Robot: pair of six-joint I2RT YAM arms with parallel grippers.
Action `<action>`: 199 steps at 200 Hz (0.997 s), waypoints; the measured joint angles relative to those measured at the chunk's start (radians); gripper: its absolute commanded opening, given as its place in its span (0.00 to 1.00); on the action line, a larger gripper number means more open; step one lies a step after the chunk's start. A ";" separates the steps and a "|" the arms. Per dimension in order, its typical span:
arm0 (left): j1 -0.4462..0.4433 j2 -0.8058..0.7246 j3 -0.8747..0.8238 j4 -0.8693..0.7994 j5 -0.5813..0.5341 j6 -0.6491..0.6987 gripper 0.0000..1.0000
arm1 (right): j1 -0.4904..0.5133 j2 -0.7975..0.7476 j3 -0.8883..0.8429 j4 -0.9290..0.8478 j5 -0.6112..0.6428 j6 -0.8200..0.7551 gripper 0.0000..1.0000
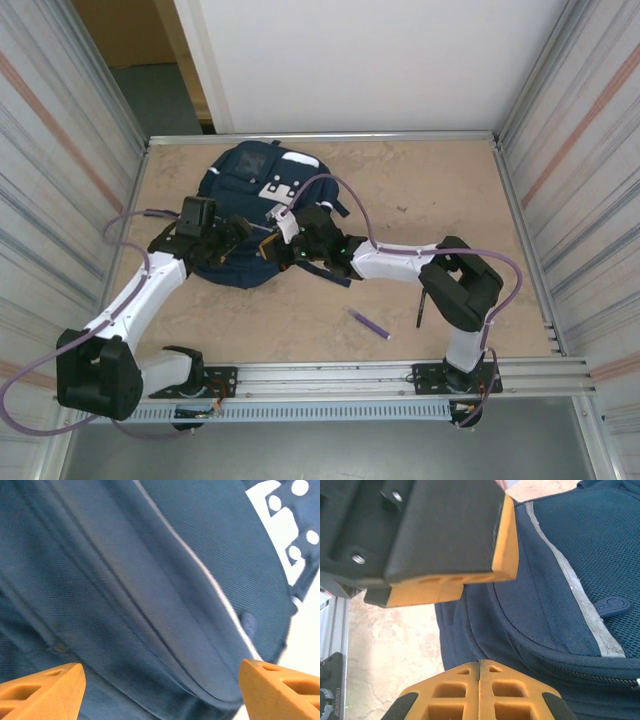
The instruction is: Pack books, pencil case, and school supplies into a backpack
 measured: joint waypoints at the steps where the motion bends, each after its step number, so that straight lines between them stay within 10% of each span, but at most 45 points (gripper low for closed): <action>1: 0.000 -0.001 -0.002 0.000 -0.002 -0.002 0.81 | 0.000 0.000 0.000 0.000 0.000 0.000 0.00; 60: -0.006 -0.020 -0.069 0.026 -0.075 -0.111 0.68 | 0.030 0.000 0.000 0.028 0.002 0.023 0.00; 95: 0.022 0.035 -0.069 0.080 -0.066 -0.093 0.00 | 0.054 0.000 0.000 0.031 0.025 0.023 0.00; 151: 0.040 -0.066 -0.076 0.076 -0.075 0.034 0.00 | 0.033 -0.039 -0.055 -0.011 0.103 -0.139 0.00; 199: 0.072 -0.108 -0.129 0.082 -0.045 0.114 0.00 | -0.182 -0.082 -0.101 -0.073 0.103 -0.194 0.00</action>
